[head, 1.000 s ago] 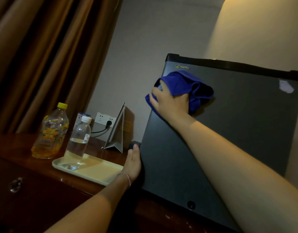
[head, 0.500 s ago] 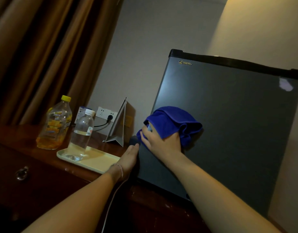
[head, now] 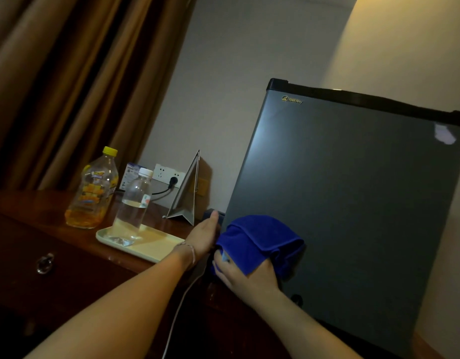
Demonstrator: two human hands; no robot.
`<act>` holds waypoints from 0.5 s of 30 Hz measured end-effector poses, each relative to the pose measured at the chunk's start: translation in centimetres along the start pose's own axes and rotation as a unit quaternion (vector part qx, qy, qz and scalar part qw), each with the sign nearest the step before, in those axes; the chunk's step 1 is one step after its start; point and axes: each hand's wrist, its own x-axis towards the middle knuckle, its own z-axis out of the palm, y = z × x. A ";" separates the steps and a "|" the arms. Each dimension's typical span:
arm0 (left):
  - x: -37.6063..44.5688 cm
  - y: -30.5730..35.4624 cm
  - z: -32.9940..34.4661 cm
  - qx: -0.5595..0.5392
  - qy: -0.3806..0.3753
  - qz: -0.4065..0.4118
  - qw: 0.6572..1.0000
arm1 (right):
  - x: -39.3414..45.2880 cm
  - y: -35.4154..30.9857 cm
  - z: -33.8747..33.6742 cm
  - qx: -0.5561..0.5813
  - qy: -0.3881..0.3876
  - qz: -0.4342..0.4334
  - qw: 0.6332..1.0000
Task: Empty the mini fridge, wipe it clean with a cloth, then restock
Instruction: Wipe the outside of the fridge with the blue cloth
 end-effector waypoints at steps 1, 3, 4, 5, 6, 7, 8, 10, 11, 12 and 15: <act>0.0 0.1 0.1 0.004 -0.004 0.009 1.000 | -0.3 -0.2 0.0 0.009 -0.006 -0.003 1.000; 0.1 0.2 0.3 0.018 -0.016 0.026 0.999 | -0.9 -0.3 0.0 0.026 0.000 -0.012 1.000; 0.1 0.3 0.4 0.030 -0.018 0.029 0.999 | -1.0 -0.3 0.0 0.040 0.006 -0.009 0.999; -0.1 0.4 0.4 0.043 -0.015 0.028 0.999 | -1.1 -0.2 0.0 0.053 0.005 0.001 0.999; -0.1 0.5 0.6 0.053 -0.013 0.020 0.998 | -1.0 0.0 -0.1 0.062 0.001 0.006 0.998; 0.0 0.4 0.6 0.059 -0.012 0.014 0.998 | -1.0 0.2 -0.2 0.063 -0.004 0.004 0.998; 0.1 0.3 0.7 0.061 -0.015 0.007 0.998 | -1.1 0.4 -0.3 0.058 -0.008 -0.009 0.998; 0.3 0.0 0.8 0.061 -0.018 0.002 0.998 | -1.2 1.2 -0.2 0.039 -0.008 -0.051 0.998; 0.4 -0.1 0.7 0.059 -0.016 0.001 0.998 | -1.2 2.1 0.0 0.035 -0.009 -0.063 0.997; 0.7 -0.4 0.8 0.054 -0.015 0.000 0.998 | -1.0 3.2 -0.3 0.034 0.001 -0.058 0.998; 0.6 -1.0 1.5 0.017 0.011 0.002 1.000 | 0.7 8.8 -2.1 0.018 0.100 0.015 0.995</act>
